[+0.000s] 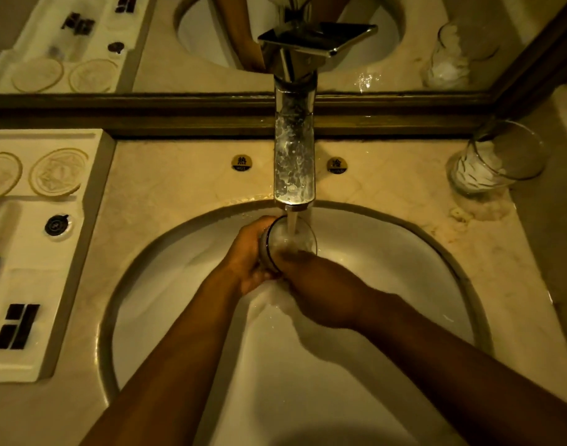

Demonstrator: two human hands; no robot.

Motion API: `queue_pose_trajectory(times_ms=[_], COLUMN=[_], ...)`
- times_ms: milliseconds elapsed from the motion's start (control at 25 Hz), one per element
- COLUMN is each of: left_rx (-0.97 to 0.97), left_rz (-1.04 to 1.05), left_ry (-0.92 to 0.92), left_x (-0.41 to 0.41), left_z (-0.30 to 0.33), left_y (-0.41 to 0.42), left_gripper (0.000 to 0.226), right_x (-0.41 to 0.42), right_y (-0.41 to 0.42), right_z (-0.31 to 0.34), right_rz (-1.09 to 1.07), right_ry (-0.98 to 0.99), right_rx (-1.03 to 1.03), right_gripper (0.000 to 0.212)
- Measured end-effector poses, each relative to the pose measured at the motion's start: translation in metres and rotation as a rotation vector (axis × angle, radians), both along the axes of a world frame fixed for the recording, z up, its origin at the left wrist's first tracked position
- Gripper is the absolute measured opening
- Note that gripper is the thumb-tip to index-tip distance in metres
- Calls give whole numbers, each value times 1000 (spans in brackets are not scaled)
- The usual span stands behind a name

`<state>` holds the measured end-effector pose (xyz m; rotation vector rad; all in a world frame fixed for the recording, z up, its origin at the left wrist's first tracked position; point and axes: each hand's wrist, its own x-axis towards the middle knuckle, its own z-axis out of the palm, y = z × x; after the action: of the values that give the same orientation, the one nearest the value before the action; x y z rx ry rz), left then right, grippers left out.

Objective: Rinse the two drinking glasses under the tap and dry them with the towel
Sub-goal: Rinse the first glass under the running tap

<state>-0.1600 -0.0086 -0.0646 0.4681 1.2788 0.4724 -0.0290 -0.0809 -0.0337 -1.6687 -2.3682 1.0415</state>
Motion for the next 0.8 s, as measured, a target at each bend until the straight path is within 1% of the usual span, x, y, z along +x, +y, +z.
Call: queue_pose_trajectory(times_ms=[40,120,200,240,280,320,400,440,520,560,640,680,720,760,800], left_rx=[31,119,188,207,217,215,150,113,47,5,-92,-137,-172,-194,-205], left_rz=[96,217,270,274,274,260,196,157,79,15,-146,-209,-239,-244,-231], left_ry=[-37,-57,-20,-20,-27,-41,-64,-56,-15,-14,-61,-93,-123,-148,-193], left_x=[5,14,19,19,17,14,9,7,-1,-5,-11,-13,-15,-17,-17], left_z=[0,-2,-8,-9,-6,-4,-2,-1,1,2,2,4,3,4,9], left_y=[-1,-6,-9,-9,-10,-9,-7,-6,-4,-3,4,7,10,10,9], left_gripper=[29,25,22,21,21,22,24,25,25,27,36,39,41,43,42], right_x=[-11,-31,-35,-34,-31,-26,-16,-9,5,9,18,18,14,7,0], right_y=[-4,-5,5,9,11,11,6,5,6,7,12,13,12,9,7], right_z=[5,11,15,17,19,18,7,2,-7,-9,-8,-9,-11,-15,-17], right_rz=[-88,-347,-688,-794,-810,-719,-355,-199,9,67,72,63,39,-16,-134], right_ry=[72,334,691,806,831,723,364,235,73,25,35,55,69,90,137], right_rx=[-17,-114,-356,-453,-480,-418,-119,31,288,367,364,351,384,438,447], right_gripper=[46,35,33,32,30,28,27,27,26,29,38,40,41,40,39])
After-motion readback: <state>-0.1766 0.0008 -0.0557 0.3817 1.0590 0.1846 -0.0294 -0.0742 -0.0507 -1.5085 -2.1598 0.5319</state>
